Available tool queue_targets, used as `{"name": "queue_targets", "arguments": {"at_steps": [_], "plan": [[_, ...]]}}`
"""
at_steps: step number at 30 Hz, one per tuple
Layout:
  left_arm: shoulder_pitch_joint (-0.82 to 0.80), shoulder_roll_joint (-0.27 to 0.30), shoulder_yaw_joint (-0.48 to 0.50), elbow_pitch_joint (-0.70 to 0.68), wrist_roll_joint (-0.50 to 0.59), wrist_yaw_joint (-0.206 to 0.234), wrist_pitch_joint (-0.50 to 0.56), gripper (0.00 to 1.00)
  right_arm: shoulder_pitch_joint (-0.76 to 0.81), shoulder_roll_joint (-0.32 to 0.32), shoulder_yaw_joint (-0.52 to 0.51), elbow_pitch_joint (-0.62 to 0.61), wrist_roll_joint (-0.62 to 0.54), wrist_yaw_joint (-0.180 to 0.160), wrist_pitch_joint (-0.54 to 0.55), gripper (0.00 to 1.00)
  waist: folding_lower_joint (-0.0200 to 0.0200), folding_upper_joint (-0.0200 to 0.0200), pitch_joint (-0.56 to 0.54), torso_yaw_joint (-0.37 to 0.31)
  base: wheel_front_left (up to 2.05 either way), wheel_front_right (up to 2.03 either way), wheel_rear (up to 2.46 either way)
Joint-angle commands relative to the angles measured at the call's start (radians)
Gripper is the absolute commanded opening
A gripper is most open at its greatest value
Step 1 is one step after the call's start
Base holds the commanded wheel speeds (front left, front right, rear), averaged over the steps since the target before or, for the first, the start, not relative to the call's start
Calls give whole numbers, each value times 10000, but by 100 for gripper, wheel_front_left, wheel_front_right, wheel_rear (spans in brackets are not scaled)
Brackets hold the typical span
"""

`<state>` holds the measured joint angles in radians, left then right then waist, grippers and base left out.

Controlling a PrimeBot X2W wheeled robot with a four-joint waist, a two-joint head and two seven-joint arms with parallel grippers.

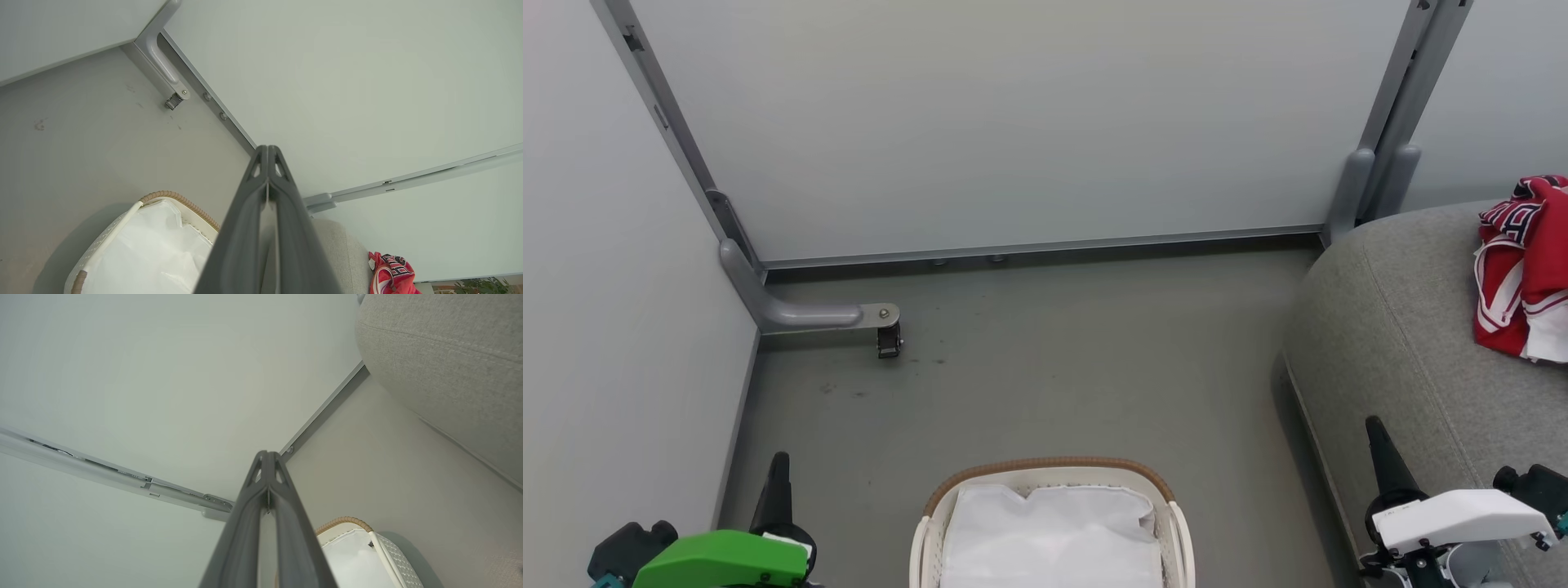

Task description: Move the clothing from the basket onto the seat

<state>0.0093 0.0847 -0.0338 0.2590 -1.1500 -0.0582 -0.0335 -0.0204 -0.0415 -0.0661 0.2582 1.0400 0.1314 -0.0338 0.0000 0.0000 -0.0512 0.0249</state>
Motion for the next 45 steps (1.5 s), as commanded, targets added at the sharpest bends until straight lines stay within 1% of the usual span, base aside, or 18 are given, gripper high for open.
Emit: {"name": "queue_targets", "arguments": {"at_steps": [1, 23, 45], "plan": [[-308, -2, 112, -128, -274, -99, 77, 0, -258, -72, -58, -129, 308, -6, 87, 0, 0, 0, 13, -6, 0, 0, 0], [-704, -150, 671, -143, -2010, -354, 650, 0, -539, -88, -232, -142, 2471, -8, 648, 0, 0, 0, 189, -87, 0, 0, 0], [-1008, -250, 1151, -145, -3439, -576, 1119, 0, -762, -102, -382, -147, 4271, -7, 1130, 0, 0, 0, 366, -168, 0, 0, 0]]}}
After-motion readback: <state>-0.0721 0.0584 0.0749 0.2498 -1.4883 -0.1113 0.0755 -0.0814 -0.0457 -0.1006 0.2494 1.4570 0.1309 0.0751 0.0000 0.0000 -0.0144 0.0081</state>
